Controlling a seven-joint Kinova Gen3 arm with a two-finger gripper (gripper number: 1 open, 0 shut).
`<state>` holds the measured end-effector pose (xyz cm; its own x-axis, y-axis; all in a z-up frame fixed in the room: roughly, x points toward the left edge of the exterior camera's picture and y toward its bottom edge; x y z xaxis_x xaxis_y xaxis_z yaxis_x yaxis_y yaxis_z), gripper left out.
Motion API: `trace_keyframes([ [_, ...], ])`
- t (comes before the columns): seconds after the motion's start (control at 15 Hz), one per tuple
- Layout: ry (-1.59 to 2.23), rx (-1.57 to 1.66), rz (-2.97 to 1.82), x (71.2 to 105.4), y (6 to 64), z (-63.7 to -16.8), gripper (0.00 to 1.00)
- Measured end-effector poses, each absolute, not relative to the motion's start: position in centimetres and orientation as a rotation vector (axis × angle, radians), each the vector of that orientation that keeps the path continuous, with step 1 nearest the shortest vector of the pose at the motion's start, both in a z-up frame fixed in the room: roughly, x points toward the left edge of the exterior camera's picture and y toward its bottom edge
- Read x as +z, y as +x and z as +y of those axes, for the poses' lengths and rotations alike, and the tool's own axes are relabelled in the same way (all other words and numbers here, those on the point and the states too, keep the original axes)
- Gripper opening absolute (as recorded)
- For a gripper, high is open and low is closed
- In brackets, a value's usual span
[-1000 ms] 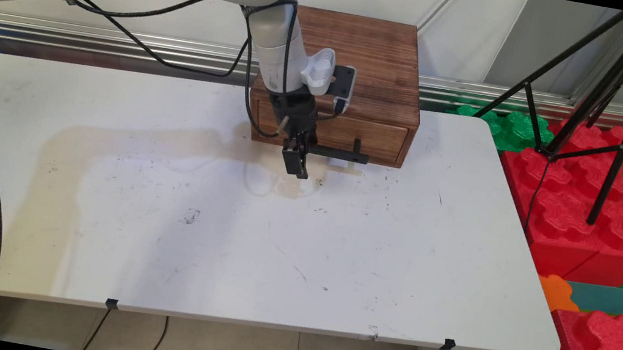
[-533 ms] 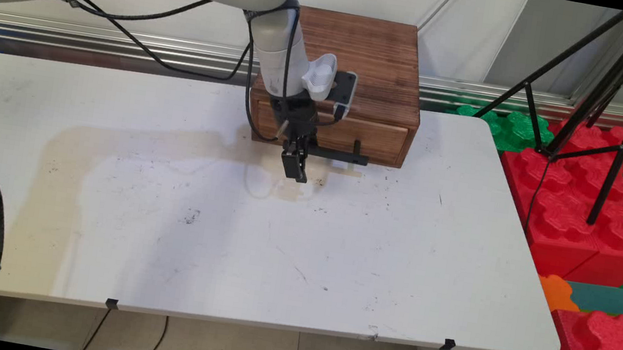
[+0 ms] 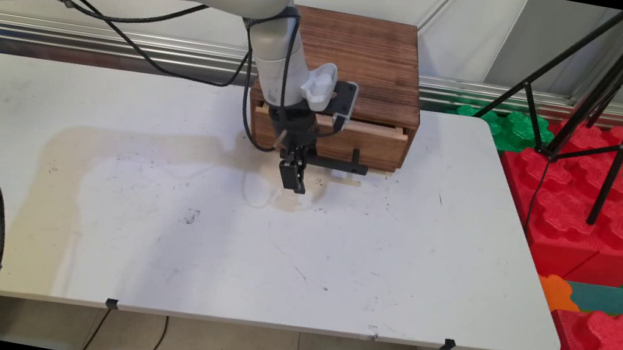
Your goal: Open the drawer
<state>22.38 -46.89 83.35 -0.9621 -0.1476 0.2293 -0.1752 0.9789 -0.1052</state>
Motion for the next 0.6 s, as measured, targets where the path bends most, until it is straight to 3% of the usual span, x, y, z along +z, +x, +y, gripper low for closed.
trace_keyframes([
  [0.6,0.224,0.132,-2.898,83.2,21.3,-44.2,1.0],
])
